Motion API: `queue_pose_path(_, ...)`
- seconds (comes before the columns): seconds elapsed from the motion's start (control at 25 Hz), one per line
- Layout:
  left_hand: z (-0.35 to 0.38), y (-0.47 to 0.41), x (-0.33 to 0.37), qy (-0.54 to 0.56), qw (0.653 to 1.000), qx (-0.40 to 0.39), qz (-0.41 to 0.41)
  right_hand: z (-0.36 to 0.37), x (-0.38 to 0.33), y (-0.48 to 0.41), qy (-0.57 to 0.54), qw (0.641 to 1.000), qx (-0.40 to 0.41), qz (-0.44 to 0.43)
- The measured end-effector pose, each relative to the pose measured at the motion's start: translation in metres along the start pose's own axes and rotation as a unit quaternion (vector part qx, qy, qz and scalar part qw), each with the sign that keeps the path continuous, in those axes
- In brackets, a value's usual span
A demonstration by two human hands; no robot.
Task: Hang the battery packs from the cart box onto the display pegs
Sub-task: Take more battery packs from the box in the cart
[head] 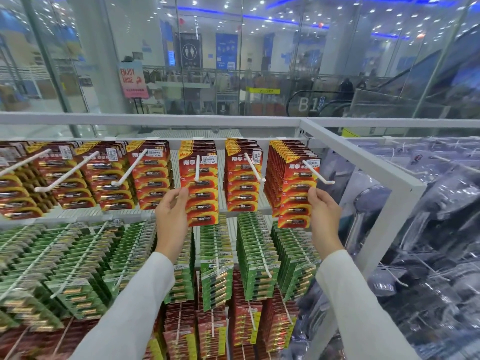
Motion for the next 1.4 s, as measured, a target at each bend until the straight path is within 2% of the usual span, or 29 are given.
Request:
queue_pose_path(0.2,-0.019,-0.005,-0.021,-0.043,0.999,0.004,0.014,-0.005,0.009,0.010,0.048,0.998,0.016,-0.035)
queue_pose_path(0.4,-0.048,0.033,-0.035,-0.063,0.998,0.012,0.010,-0.026,0.031,0.049,0.131,0.989,0.029,-0.055)
queue_pose_path(0.56,-0.060,0.091,-0.061,-0.060,0.996,-0.045,-0.044,-0.060,0.067,0.106,0.156,0.987,0.010,-0.043)
queue_pose_path(0.8,-0.054,0.204,-0.116,-0.090,0.968,-0.191,-0.137,-0.149,0.148,0.199,0.200,0.976,0.067,0.061)
queue_pose_path(1.04,-0.023,0.300,-0.192,-0.157,0.901,-0.323,-0.243,-0.261,0.205,0.257,0.249,0.927,0.164,0.228)
queue_pose_path(1.24,0.030,0.366,-0.245,-0.206,0.852,-0.373,-0.303,-0.345,0.229,0.270,0.243,0.899,0.206,0.300)
queue_pose_path(1.4,0.100,0.420,-0.271,-0.239,0.829,-0.379,-0.334,-0.411,0.239,0.253,0.251,0.891,0.188,0.328)
Point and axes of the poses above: each hand's wrist, its own y-axis away from the middle knuckle, its own z-axis out of the palm, x = y × z, the point moved 2 cm from there along -y, towards the middle knuckle, and after that the axes turned 5 degrees about x, right-handed, at the moved point
